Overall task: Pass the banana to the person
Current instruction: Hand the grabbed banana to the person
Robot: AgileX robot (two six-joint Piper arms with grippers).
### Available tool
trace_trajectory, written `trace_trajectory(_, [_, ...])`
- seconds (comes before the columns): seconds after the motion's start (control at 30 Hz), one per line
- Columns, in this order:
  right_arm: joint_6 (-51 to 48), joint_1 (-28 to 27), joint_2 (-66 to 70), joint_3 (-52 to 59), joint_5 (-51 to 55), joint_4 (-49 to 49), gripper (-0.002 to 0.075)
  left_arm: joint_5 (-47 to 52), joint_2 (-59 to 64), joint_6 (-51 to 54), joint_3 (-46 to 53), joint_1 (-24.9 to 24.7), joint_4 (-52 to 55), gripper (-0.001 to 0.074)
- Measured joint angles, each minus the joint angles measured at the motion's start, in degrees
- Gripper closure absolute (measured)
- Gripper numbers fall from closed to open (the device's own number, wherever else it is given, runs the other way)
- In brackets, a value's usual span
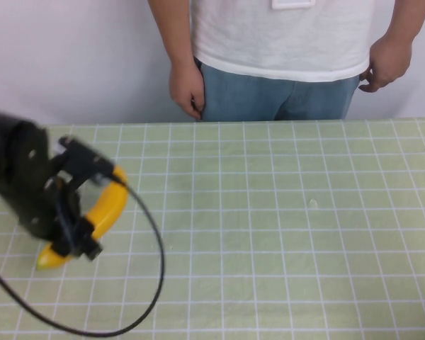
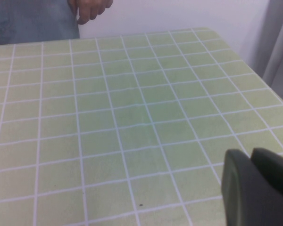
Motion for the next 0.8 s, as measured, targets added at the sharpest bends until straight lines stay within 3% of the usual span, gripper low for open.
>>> trace_trajectory(0.47, [0.0,0.0,0.0,0.0,0.0,0.0,0.0735,5.77,3.14,2.17,-25.36,-15.74,5.77,0.0449])
trace_trajectory(0.8, [0.0,0.0,0.0,0.0,0.0,0.0,0.0735,12.7,13.63,4.84,-35.71,-20.26,7.05,0.0449])
